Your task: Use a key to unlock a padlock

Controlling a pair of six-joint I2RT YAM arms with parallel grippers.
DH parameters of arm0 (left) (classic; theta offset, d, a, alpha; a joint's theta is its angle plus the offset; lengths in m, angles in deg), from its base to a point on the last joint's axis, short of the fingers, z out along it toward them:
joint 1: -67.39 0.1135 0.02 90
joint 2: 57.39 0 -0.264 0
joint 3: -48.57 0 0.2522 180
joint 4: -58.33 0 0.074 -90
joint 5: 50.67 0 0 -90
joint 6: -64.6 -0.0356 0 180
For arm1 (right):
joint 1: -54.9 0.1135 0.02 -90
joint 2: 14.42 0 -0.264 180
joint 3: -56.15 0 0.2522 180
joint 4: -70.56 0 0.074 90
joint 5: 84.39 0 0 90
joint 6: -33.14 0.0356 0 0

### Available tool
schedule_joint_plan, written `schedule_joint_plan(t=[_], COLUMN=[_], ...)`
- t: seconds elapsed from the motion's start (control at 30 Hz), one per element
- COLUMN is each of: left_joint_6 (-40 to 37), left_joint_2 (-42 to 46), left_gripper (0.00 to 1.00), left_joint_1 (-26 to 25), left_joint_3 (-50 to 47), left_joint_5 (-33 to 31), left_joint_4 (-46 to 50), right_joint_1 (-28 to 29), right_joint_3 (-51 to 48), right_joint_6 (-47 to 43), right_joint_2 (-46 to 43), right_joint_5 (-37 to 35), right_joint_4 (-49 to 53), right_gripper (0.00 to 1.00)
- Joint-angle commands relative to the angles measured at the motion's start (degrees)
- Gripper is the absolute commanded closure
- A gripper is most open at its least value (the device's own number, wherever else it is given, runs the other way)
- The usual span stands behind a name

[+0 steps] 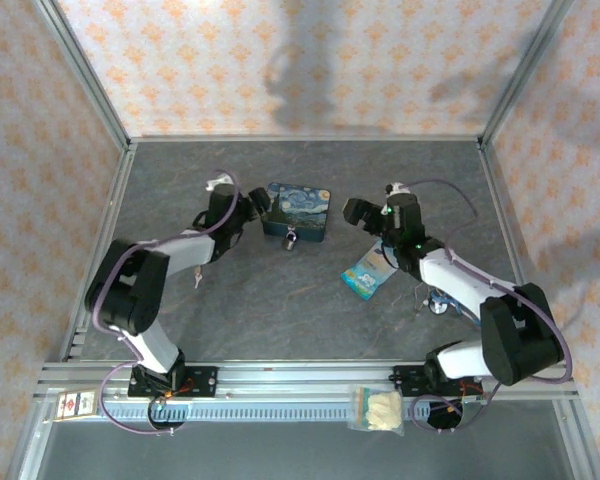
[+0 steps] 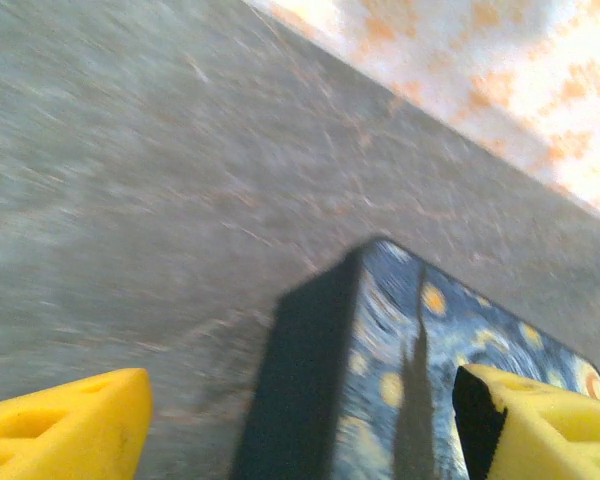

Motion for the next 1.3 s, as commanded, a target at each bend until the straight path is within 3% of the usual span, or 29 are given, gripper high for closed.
schedule_joint_plan(t=[0.0,0.17,0.4,0.73,0.87,1.17,1.27], left_joint_6=[-5.6,-8.0,-3.3,-3.6,-4.4,-4.1,-4.3], left_joint_2=[5.0,11.0,17.9,17.3,14.5,13.1,12.7], left_gripper=[0.19,0.19,0.25,0.42,0.58,0.58,0.73], left_joint_1=[3.4,5.5,6.6,9.9,10.3,10.3,10.3], left_joint_3=[-1.1,-5.6,-14.8,-17.5,-16.2,-18.7,-19.4], left_joint_5=[-3.9,-8.2,-8.9,-10.4,-7.7,-2.6,-3.1], left_joint_4=[14.5,28.2,33.5,31.6,30.3,29.1,28.9], right_joint_1=[1.8,3.3,3.6,3.7,3.7,3.7,3.7], right_joint_3=[0.2,0.7,1.7,1.2,1.1,0.4,0.6], right_joint_6=[-0.4,0.0,0.1,0.2,0.0,0.3,0.4], right_joint_2=[1.5,3.3,5.0,4.0,3.2,1.8,2.1], right_joint_5=[-0.1,-0.1,0.5,-0.5,-1.1,-3.0,-3.1], right_joint_4=[-0.6,-1.4,-1.9,-1.7,-0.7,-0.9,-0.9], right_gripper=[0.0,0.0,0.0,0.0,0.0,0.0,0.0])
